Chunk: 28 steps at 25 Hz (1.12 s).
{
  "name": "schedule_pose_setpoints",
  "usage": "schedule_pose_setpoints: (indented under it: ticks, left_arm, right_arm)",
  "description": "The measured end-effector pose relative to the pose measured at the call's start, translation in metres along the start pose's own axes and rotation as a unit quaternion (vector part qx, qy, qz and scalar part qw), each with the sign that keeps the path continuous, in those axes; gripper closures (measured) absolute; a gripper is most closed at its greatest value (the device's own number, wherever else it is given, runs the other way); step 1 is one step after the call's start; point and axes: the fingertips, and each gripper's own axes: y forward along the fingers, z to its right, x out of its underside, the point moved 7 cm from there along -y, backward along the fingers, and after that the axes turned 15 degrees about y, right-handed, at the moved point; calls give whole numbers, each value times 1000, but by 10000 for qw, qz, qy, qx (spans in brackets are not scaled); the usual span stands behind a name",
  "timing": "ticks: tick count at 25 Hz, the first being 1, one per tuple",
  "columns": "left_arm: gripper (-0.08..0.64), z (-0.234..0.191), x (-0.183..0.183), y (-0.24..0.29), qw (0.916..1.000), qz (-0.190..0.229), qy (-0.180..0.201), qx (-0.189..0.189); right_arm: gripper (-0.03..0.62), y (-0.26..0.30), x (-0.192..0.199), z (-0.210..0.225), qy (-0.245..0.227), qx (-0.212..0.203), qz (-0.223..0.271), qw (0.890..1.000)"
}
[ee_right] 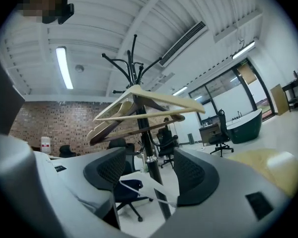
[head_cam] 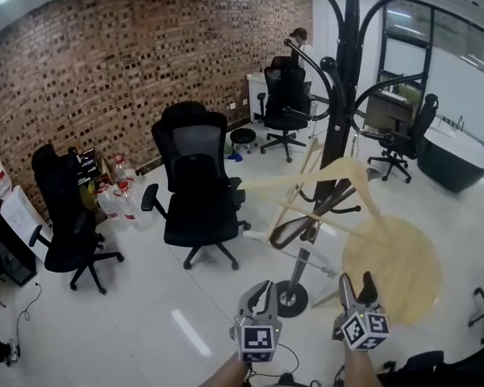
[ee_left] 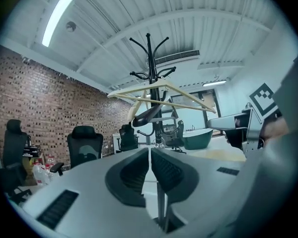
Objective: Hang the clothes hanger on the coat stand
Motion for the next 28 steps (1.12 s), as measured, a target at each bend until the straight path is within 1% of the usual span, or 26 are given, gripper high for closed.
schedule_pose_setpoints:
  ticks: [4, 7, 9, 11, 13, 14, 15, 16, 17, 19, 21, 25, 28]
  left_arm:
    - [534, 28, -3, 15, 9998, -167, -18, -60]
    - [541, 65, 1, 36, 9998, -172, -16, -109]
    - [541, 73, 17, 47, 9998, -191, -39, -86]
    - [541, 58, 39, 42, 9997, -230, -60, 27]
    - [541, 29, 60, 28, 9995, -228, -113, 213]
    - [541, 14, 66, 22, 9992, -188, -135, 327]
    - [541, 5, 67, 20, 9988, -143, -136, 451]
    - [541, 4, 65, 20, 9982, -109, -118, 578]
    - [541, 10, 61, 21, 9975, -88, -101, 699]
    - [541, 29, 54, 24, 9957, -70, -84, 915]
    - [541, 40, 57, 21, 9936, -45, -74, 1130]
    - [543, 36, 67, 7, 9880, 90, -85, 1539]
    - [543, 25, 71, -6, 9854, 116, -96, 1693]
  right_arm:
    - [333, -4, 18, 23, 35, 144, -345, 9993]
    - [385, -3, 26, 65, 17, 278, -459, 9986]
    - [429, 3, 37, 78, 7, 406, -484, 9980]
    - [472, 4, 55, 59, -91, 518, -492, 9974]
    - [520, 4, 74, 21, -233, 643, -473, 9965]
    - [528, 4, 80, 2, -285, 727, -450, 9959]
    - [528, 3, 83, -10, -319, 829, -428, 9951]
    - [541, 0, 80, -15, -339, 950, -419, 9940]
    - [592, -6, 75, -12, -348, 1077, -424, 9927]
    - [592, -19, 66, 0, -332, 1294, -451, 9900]
    - [592, -32, 69, 3, -318, 1466, -440, 9877]
    - [592, -54, 92, -13, -281, 1840, -394, 9817]
    - [592, -67, 104, -34, -236, 1968, -429, 9792]
